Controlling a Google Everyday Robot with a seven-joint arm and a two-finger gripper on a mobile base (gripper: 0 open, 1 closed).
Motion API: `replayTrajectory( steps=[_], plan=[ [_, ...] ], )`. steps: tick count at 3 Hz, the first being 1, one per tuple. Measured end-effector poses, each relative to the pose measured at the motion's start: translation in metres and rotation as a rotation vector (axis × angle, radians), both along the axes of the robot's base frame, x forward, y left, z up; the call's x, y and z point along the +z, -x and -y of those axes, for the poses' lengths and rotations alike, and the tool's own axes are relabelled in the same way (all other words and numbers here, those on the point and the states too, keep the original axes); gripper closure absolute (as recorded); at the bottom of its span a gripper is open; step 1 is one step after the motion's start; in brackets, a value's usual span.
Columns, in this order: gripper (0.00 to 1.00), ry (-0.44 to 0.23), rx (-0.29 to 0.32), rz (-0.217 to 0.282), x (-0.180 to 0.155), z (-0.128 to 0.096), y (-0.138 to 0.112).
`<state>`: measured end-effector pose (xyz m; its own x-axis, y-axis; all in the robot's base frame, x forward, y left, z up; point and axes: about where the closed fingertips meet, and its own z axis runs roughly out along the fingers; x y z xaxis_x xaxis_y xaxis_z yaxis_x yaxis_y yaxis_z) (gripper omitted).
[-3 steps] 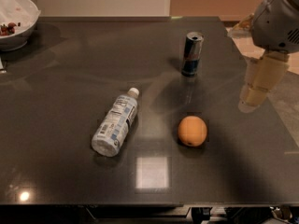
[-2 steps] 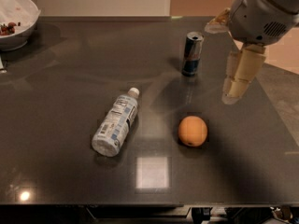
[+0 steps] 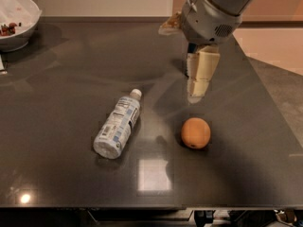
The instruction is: Move blue plastic bottle near redbull can
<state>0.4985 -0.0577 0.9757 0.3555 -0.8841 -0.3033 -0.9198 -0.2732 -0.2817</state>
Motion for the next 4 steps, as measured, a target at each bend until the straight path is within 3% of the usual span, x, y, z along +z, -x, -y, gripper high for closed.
replayTrajectory(
  steps=[2,4],
  plan=[
    [0.00,0.065,0.252,0.017,-0.027,-0.068,0.008],
    [0.00,0.196,0.458,0.029,-0.067,-0.106,0.009]
  ],
)
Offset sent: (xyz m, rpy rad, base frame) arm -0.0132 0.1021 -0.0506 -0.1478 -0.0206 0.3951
